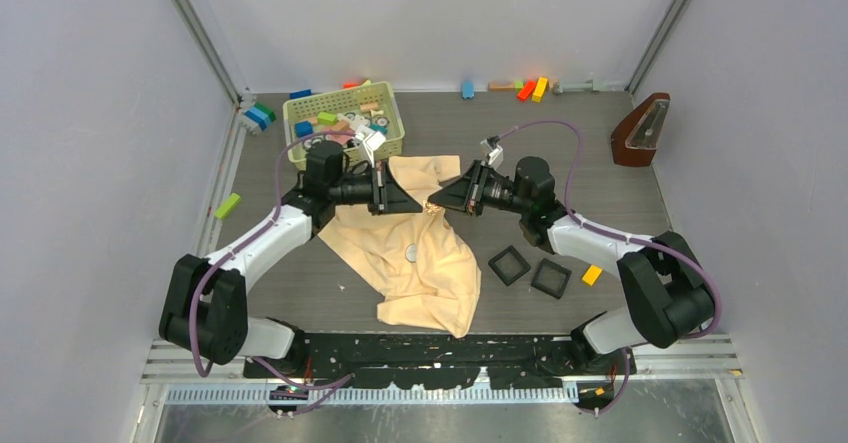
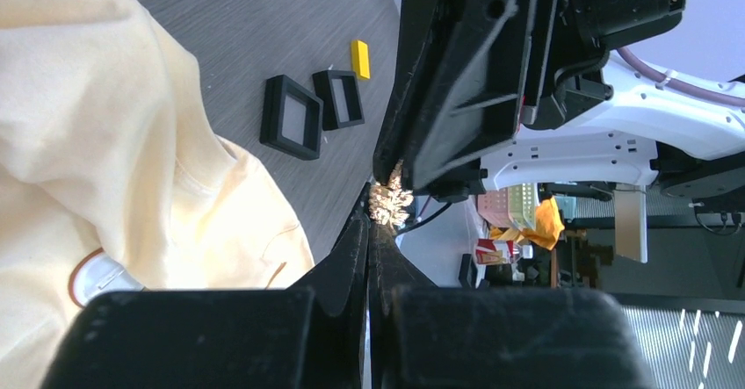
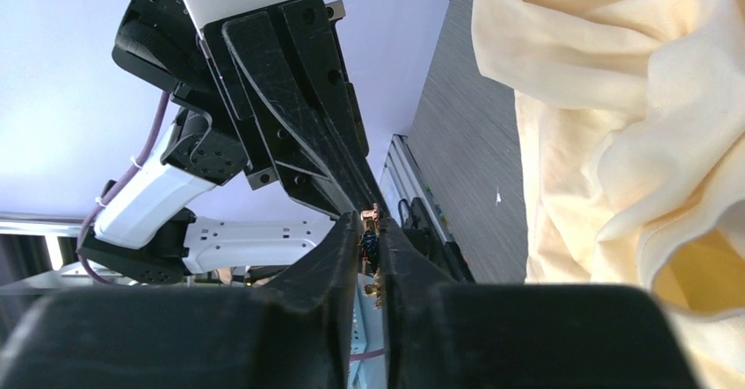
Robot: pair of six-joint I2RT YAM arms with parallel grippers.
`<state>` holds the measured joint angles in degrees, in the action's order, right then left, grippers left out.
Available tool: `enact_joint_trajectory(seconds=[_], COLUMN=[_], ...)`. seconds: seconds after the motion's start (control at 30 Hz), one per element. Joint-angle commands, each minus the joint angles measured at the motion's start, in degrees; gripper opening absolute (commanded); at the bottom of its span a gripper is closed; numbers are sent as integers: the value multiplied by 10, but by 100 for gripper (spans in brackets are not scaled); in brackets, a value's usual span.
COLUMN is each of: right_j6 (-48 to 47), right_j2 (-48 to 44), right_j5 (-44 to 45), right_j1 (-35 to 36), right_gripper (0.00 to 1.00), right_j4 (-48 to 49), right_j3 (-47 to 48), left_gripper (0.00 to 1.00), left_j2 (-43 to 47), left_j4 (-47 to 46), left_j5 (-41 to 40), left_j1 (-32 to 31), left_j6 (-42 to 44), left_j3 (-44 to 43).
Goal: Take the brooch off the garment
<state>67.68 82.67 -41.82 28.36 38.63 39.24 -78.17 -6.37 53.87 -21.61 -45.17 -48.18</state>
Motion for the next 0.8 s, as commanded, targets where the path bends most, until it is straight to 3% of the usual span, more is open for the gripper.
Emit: enact_joint_trajectory(seconds=[0.0, 0.13, 0.23, 0.3, 0.37, 0.47, 0.77], right_j6=[-2, -19, -39, -52, -70, -100, -137], right_j2=[-8, -19, -36, -49, -63, -85, -98], right_j5=[4, 14, 27, 40, 52, 70, 80], right_j1=[1, 1, 1, 1, 1, 1, 3], right_gripper=[11, 1, 1, 1, 1, 1, 1], right_j4=[40, 15, 0, -10, -27, -51, -82], right_j3=[-1, -4, -7, -9, -7, -6, -1], left_gripper=[0, 3, 23, 45, 54, 55, 49], left_j2=[1, 3, 5, 6, 4, -4, -28], left_j4=[-36, -72, -123, -181, -259, -341, -404], left_j5=[14, 17, 8, -2, -15, -37, -69], left_j1=[-6, -6, -6, -6, -8, -26, -63], left_j6=[-13, -37, -72, -124, -181, -237, -286], left_j3=[0, 11, 33, 58, 89, 111, 111])
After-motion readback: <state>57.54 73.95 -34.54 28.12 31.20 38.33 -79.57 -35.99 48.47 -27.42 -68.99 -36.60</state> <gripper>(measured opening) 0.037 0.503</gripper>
